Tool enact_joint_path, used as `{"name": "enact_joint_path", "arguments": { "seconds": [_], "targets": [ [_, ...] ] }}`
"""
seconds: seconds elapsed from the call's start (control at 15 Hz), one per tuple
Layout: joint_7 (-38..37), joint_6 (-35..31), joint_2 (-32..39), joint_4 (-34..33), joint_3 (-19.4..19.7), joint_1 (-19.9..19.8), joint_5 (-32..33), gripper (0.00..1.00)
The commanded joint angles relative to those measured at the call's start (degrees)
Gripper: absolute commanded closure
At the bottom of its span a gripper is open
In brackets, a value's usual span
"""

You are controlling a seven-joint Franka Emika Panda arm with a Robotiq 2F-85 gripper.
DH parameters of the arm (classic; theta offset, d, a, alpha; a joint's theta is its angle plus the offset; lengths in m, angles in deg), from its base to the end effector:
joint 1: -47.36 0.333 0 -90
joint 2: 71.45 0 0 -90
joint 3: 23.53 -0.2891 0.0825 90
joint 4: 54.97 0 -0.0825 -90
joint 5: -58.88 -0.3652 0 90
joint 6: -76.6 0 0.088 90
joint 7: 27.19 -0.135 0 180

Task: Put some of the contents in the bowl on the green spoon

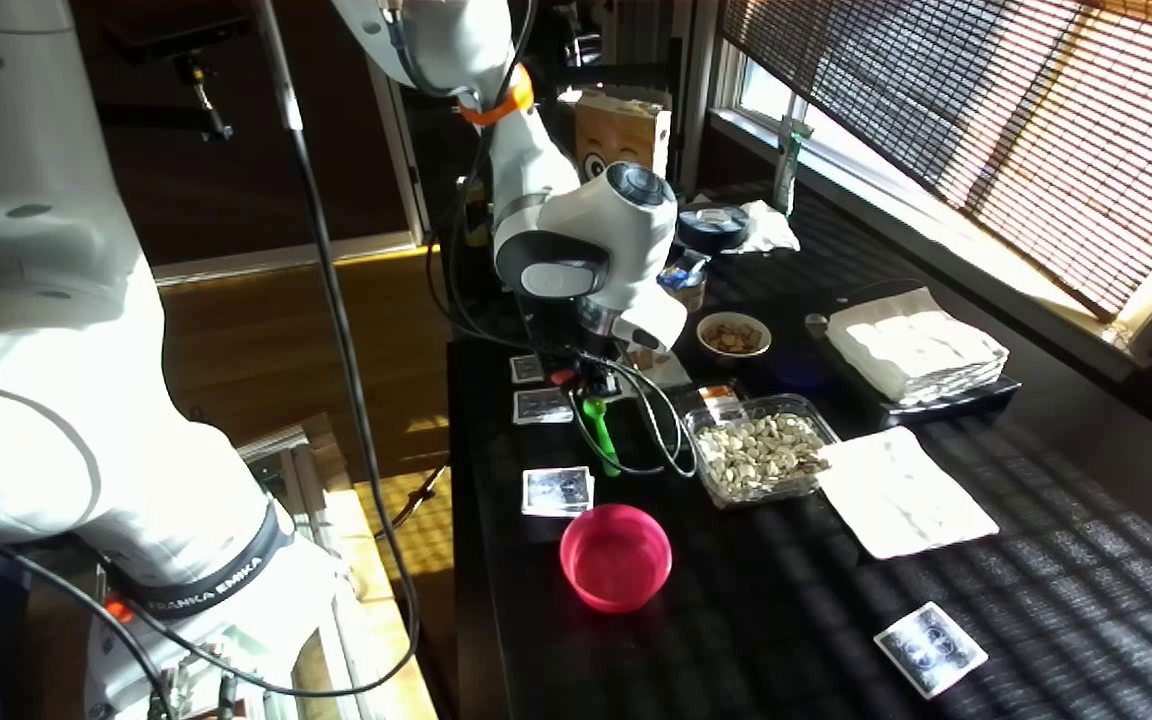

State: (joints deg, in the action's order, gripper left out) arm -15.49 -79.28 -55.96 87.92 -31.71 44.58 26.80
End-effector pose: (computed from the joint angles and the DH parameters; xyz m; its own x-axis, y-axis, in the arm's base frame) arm 0.4457 0.0337 0.1411 0.9747 -0.2148 -0.0623 -0.2236 -0.9429 -0.2468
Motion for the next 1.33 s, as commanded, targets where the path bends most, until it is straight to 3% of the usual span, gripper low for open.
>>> {"name": "enact_joint_path", "arguments": {
  "seconds": [0.0, 1.27],
  "targets": [
    [-2.6, -2.5, 2.4, -1.4, -0.9, 0.4, 0.1, 0.98],
    [-8.9, -7.1, 5.9, -2.2, -1.1, 0.4, 2.9, 0.98]
  ]
}}
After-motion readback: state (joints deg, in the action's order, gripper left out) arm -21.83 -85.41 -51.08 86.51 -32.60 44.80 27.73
